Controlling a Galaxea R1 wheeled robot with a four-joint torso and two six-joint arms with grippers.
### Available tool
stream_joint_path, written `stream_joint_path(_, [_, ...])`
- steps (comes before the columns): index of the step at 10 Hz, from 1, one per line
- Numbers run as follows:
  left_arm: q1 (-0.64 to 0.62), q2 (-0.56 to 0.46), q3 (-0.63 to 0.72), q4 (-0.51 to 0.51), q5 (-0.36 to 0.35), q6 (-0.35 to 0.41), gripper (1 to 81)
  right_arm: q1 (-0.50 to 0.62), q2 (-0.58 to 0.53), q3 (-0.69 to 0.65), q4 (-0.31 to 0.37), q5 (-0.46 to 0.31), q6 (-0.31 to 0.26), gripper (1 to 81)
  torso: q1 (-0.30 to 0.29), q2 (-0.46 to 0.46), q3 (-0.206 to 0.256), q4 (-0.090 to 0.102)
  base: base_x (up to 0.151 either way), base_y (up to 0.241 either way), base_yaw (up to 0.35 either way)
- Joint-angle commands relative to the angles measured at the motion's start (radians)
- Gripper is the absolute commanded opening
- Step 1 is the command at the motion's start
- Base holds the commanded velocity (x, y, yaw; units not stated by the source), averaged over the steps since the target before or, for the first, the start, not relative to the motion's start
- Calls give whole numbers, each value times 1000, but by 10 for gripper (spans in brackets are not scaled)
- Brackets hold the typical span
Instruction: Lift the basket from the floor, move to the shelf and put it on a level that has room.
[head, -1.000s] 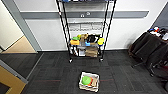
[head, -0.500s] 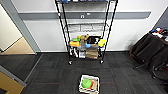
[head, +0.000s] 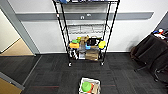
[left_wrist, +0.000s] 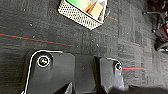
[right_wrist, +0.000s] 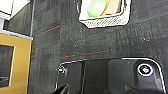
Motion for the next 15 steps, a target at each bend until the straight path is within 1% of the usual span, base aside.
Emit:
stream_joint_path(1, [-47,-29,17,-2,46,4,811,48,-33,16,7,-41,3,811,0,0,0,0,121,0,0])
stream_joint_path(6, [-45,-32,14,-4,46,4,811,37,-28,-14,10,-41,6,811,0,0,0,0,121,0,0])
stream_joint_path(7, [-45,-31,5,-4,46,4,811,34,-27,-36,17,-41,17,811,0,0,0,0,122,0,0])
stream_joint_path(9, [-45,-23,-34,-5,46,2,811,32,-25,-91,21,-43,72,811,0,0,0,0,118,0,0])
stream_joint_path(11, [-45,-9,-60,-4,48,2,811,28,-23,-142,23,-45,107,811,0,0,0,0,102,0,0])
stream_joint_path(15, [-45,-3,-72,-4,49,2,811,22,0,-203,24,-54,109,811,0,0,0,0,89,0,0])
